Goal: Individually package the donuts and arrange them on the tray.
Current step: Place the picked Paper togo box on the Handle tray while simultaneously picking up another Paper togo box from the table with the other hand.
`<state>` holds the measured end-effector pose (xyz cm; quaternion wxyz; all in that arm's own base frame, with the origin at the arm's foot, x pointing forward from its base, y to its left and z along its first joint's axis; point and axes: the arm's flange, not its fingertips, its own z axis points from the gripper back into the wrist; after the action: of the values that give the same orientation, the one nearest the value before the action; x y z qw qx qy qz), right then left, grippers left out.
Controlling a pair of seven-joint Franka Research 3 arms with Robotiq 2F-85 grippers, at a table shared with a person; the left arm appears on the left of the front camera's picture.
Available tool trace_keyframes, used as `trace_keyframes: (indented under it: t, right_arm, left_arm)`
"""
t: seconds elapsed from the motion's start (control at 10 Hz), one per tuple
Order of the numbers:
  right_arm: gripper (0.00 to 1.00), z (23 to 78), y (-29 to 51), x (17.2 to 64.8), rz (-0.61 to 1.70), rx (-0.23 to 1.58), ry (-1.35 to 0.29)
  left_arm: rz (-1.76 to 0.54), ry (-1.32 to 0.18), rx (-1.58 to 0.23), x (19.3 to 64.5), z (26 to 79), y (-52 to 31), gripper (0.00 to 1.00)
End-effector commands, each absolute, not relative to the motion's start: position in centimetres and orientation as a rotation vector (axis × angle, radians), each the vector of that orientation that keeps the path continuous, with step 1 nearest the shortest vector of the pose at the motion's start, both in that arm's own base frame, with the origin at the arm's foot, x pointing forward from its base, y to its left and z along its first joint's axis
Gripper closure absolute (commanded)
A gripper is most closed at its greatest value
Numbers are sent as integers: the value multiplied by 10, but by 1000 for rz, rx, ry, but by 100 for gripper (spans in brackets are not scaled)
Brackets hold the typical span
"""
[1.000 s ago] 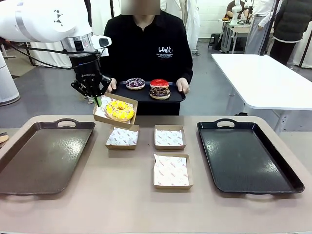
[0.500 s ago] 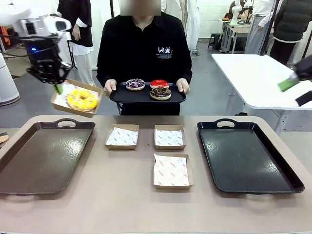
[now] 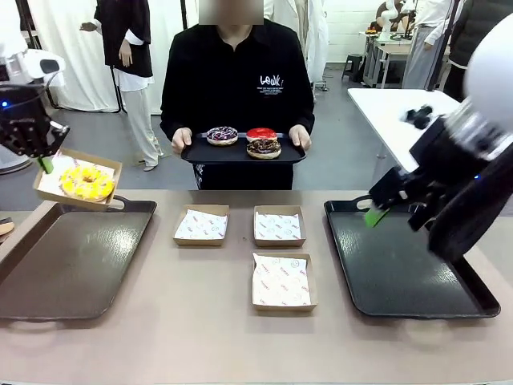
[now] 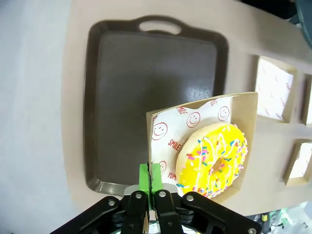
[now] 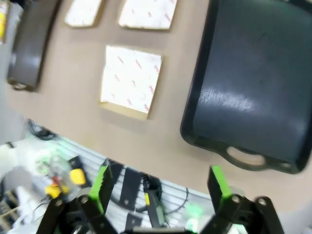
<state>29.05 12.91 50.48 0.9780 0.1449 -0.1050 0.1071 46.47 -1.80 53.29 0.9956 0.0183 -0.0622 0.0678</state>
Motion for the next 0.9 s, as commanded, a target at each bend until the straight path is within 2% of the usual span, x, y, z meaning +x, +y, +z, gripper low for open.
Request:
trace_keyframes:
  t: [0.0, 0.3, 0.4, 0.5, 0.8]
  right_arm:
    - [0, 463, 151, 274, 197, 246, -199]
    - [0, 450, 157, 252, 227, 244, -197]
    - [0, 481, 174, 285, 245, 223, -177]
    - [0, 481, 174, 285, 245, 223, -177]
    - [0, 481, 174, 285, 245, 223, -177]
  left_arm:
    - [114, -138, 43, 460, 510, -1, 99]
    - [21, -87, 46, 452, 484, 11, 99]
    - [-7, -79, 19, 448, 481, 11, 99]
    - [75, -75, 37, 456, 487, 6, 99]
    - [75, -75, 37, 456, 487, 6, 99]
